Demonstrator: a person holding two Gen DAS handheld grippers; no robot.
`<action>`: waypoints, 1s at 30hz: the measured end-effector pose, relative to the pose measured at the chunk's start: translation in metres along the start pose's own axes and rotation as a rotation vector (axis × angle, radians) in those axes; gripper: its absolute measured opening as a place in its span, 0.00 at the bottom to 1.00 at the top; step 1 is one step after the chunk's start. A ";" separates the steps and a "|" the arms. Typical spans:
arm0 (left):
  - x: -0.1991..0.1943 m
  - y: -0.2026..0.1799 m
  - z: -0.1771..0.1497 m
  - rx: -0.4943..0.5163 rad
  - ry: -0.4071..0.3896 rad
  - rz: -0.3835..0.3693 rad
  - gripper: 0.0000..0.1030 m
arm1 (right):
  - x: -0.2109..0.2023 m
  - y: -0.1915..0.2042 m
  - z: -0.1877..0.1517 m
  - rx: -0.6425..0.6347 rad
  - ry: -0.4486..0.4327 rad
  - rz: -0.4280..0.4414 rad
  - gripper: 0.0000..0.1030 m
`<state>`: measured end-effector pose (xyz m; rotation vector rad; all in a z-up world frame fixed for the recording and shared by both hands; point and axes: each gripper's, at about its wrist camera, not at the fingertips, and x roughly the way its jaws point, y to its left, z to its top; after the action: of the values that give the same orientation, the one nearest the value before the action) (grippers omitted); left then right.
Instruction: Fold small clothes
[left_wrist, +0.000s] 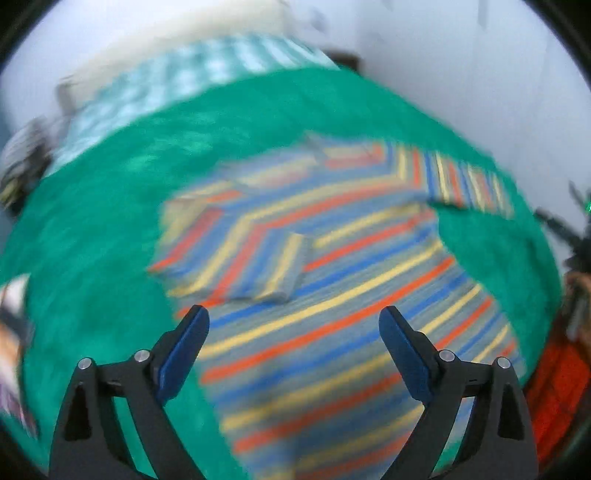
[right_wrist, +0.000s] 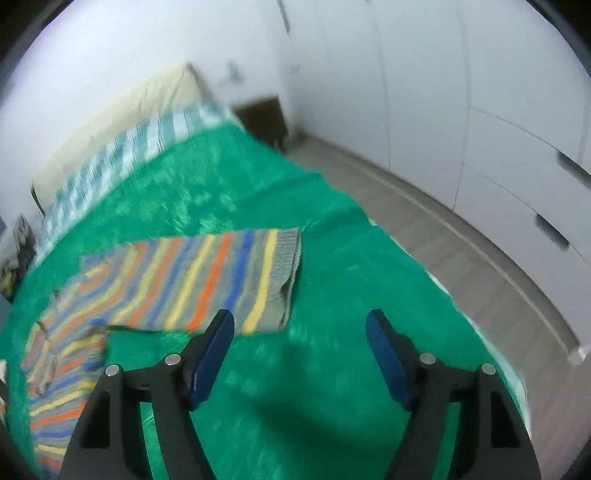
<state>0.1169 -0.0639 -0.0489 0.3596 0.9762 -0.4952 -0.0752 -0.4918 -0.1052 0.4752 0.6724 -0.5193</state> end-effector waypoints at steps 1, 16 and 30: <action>0.025 -0.003 0.007 0.023 0.038 0.009 0.88 | -0.003 0.007 -0.005 -0.012 0.013 0.024 0.73; 0.007 0.243 -0.060 -0.781 -0.032 0.232 0.02 | 0.016 0.063 -0.033 -0.191 0.092 0.167 0.73; 0.053 0.335 -0.154 -0.933 0.181 0.423 0.10 | 0.054 0.093 -0.066 -0.354 0.217 0.112 0.73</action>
<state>0.2192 0.2800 -0.1508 -0.2405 1.1604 0.3990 -0.0149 -0.3987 -0.1653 0.2347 0.9202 -0.2362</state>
